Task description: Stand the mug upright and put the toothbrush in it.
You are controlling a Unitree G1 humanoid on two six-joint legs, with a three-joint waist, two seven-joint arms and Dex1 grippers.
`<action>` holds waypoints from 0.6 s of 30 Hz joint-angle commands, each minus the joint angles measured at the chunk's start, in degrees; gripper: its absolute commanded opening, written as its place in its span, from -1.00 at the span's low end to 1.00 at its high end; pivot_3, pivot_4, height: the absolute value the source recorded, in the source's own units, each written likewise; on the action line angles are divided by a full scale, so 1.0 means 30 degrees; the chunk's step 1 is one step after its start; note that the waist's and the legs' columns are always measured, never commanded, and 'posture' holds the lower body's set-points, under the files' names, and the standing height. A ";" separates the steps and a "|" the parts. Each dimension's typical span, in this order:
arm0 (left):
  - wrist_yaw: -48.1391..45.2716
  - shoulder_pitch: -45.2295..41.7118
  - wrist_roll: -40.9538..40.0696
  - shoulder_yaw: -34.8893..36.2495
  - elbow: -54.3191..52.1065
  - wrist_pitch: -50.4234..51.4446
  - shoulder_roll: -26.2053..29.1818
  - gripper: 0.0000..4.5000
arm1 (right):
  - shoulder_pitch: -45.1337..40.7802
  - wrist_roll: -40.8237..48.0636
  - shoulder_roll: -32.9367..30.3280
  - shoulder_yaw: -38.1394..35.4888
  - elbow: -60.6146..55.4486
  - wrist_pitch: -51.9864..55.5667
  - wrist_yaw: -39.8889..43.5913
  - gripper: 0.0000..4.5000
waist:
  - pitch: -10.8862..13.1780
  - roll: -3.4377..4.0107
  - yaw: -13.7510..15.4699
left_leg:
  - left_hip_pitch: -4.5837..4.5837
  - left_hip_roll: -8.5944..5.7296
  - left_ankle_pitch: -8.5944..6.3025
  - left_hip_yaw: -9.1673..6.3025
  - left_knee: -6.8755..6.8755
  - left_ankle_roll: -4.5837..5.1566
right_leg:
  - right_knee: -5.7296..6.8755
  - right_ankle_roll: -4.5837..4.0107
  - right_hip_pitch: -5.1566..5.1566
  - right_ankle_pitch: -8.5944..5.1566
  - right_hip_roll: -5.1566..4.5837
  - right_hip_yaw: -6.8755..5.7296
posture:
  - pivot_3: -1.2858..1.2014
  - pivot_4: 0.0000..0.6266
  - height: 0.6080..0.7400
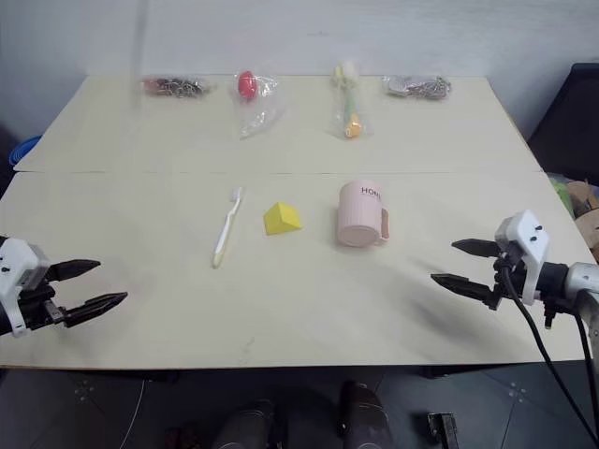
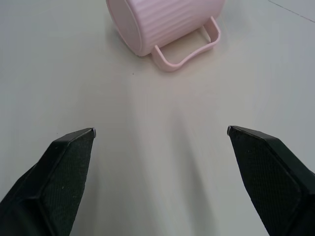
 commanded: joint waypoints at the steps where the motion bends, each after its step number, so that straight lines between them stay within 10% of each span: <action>1: 0.0102 0.0450 0.0025 0.0860 -0.0574 -0.0073 -0.0031 1.00 | 0.0026 0.0015 -0.0489 -0.0597 -0.0166 -0.0217 0.0030 0.99 | 0.0000 0.0000 -0.0013 | 0.0001 0.0001 -0.0001 0.0000 -0.0001 -0.0001 | 0.0000 0.0000 0.0000 0.0000 0.0001 0.0000 | 0.03 -0.52 1.00; 18: 0.1248 0.0311 -0.0312 0.0631 -0.1537 0.1011 -0.0284 1.00 | 0.0114 0.0608 0.0041 -0.0848 0.0057 -0.0087 -0.1078 0.99 | 0.0000 0.0000 0.0010 | 0.0004 -0.0001 -0.0001 0.0003 0.0003 -0.0004 | 0.0007 0.0000 0.0000 0.0000 0.0000 0.0003 | 0.03 -0.52 1.00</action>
